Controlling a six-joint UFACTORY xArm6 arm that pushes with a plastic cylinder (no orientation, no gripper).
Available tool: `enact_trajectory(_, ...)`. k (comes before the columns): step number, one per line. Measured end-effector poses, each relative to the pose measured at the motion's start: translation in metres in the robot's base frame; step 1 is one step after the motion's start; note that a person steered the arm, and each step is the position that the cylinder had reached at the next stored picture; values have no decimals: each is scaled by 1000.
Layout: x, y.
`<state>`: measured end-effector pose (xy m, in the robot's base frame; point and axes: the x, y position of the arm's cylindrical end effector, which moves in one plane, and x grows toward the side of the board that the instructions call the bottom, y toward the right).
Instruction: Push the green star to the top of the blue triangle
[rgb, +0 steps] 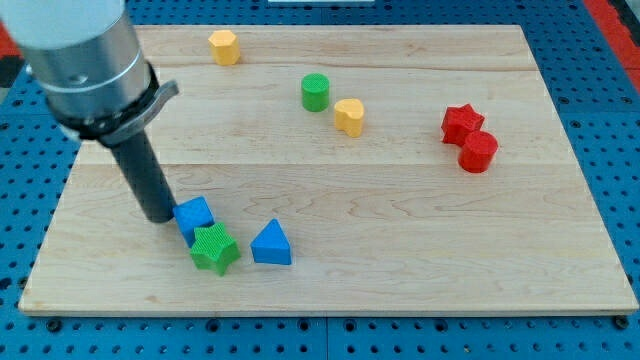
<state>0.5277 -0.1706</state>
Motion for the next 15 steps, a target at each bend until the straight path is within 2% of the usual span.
enact_trajectory(2, 79, -15)
enact_trajectory(4, 63, 63)
enact_trajectory(5, 51, 48)
enact_trajectory(7, 42, 63)
enact_trajectory(11, -22, 87)
enact_trajectory(14, -22, 102)
enact_trajectory(15, -21, 137)
